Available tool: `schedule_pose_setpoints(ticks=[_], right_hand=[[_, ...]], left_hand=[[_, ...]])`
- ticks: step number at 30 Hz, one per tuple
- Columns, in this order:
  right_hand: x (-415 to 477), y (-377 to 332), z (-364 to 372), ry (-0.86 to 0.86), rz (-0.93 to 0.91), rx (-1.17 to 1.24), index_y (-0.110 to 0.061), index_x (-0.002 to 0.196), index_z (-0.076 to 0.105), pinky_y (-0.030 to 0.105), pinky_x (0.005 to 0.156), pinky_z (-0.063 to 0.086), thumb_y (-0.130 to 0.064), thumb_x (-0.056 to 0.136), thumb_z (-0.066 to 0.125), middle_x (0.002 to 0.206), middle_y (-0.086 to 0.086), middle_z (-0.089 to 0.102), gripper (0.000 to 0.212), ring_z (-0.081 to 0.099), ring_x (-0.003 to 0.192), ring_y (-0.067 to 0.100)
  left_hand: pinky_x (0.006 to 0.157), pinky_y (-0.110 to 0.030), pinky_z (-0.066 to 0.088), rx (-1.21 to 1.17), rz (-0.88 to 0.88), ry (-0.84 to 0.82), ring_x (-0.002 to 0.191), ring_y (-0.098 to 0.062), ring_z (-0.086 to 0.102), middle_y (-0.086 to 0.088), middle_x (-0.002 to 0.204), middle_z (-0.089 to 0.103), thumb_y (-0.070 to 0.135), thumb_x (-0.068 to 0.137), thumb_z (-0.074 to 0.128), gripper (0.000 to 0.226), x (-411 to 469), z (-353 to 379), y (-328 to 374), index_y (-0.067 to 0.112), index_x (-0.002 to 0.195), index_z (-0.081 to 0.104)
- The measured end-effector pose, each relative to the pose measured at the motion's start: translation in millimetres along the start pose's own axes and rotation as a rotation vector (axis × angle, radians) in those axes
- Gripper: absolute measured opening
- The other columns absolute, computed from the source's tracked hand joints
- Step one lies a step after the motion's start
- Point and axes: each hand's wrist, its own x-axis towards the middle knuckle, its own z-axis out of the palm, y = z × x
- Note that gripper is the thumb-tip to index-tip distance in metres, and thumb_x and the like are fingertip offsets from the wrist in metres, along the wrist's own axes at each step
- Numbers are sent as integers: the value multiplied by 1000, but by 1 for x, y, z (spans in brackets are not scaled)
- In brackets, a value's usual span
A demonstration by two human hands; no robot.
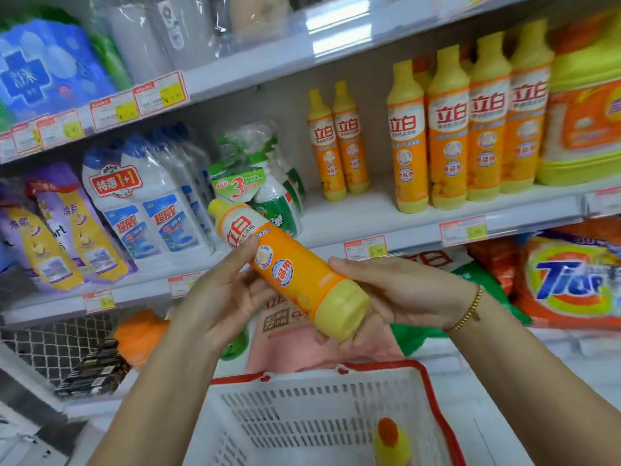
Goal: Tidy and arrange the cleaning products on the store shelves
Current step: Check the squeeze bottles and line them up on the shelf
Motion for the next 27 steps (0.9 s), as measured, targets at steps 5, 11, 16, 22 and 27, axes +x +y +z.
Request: schedule_pose_setpoints(ticks=[5, 11, 16, 22, 27], right_hand=[[-27, -8, -28, 378, -80, -232, -8, 122, 62, 37, 90, 53, -28, 94, 50, 114, 13, 69, 36, 65, 105, 29], [-32, -16, -53, 657, -365, -656, -25, 121, 63, 41, 97, 50, -30, 83, 71, 114, -8, 69, 39, 63, 107, 11], [-73, -21, -70, 808, -280, -846, -32, 122, 60, 25, 91, 52, -27, 71, 82, 109, -15, 68, 56, 63, 99, 1], [-180, 0, -122, 1055, 257, -923, -14, 79, 69, 18, 56, 48, -19, 79, 74, 68, -1, 68, 7, 61, 60, 7], [-227, 52, -163, 1036, 523, -808, -9, 73, 67, 31, 66, 53, -9, 79, 73, 71, 15, 68, 9, 62, 66, 20]], left_hand=[[58, -26, 57, 207, 224, -27, 73, -15, 72, -5, 82, 75, 11, 65, 71, 30, 15, 41, -6, 7, 94, 62], [74, -22, 55, 465, 499, -151, 90, -11, 71, 5, 93, 75, 4, 48, 83, 57, 36, 93, -14, 17, 100, 62], [81, -25, 57, 559, 442, -299, 98, -10, 69, 6, 104, 73, 7, 49, 85, 64, 53, 125, -38, 21, 107, 61], [74, -13, 53, 636, 181, -442, 80, 6, 65, 9, 96, 67, -19, 54, 81, 68, 63, 141, -163, 25, 99, 56], [87, -35, 55, 745, -82, -552, 95, -11, 66, 1, 102, 69, 11, 41, 82, 66, 51, 146, -289, 29, 99, 55]])
